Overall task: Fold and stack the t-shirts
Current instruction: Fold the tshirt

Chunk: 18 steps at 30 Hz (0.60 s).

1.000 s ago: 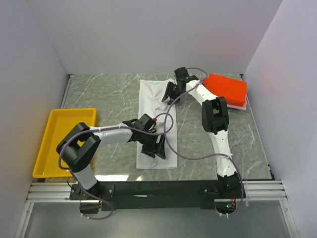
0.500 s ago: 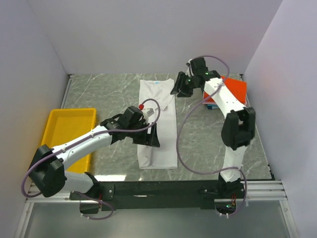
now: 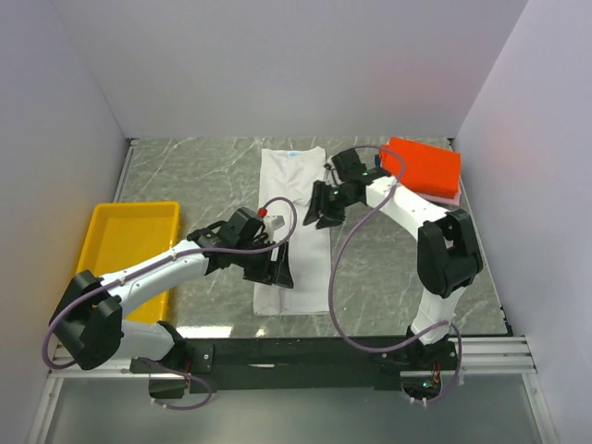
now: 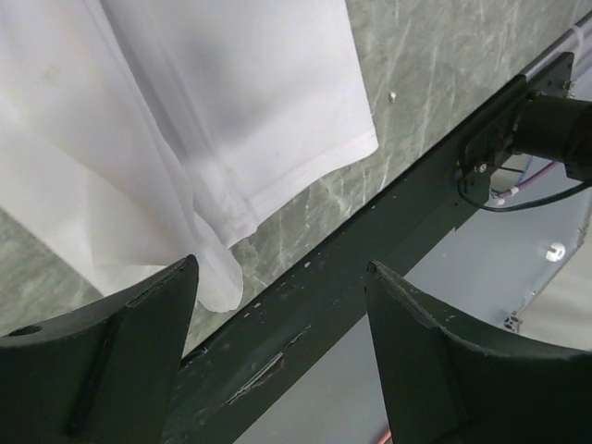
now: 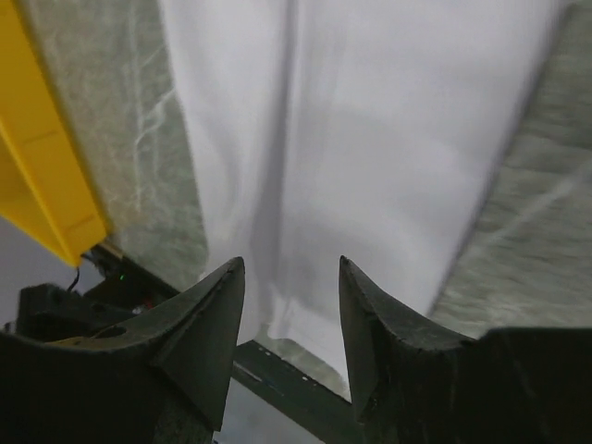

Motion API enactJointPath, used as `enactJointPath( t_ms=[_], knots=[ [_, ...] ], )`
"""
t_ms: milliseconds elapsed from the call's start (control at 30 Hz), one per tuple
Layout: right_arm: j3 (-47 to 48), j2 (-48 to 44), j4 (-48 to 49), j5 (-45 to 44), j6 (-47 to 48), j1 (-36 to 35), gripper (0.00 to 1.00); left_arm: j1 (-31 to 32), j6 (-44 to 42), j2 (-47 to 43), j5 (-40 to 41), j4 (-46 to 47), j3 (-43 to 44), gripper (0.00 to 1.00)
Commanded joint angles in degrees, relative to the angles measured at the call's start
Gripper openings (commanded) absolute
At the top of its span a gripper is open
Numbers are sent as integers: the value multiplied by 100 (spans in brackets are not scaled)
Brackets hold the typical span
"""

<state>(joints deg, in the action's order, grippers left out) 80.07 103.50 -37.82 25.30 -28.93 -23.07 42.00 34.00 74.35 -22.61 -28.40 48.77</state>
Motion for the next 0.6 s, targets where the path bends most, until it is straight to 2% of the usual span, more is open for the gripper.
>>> enactJointPath(
  t_ms=[0,100,333,567],
  knots=[
    [-184,-59,731,615,-411,-513,52,1,-69,150,-463,440,-26,78],
    [-308,91,1276,1055,-842,-803,52,10,36,291,-648,616,-70,78],
    [-203,574,1787,1539,-1264,-1305,52,54,19,607,-780,696,-140,78],
    [-97,1031,1551,1592,-1133,-1551,52,116,72,792,-868,915,-149,79]
  ],
)
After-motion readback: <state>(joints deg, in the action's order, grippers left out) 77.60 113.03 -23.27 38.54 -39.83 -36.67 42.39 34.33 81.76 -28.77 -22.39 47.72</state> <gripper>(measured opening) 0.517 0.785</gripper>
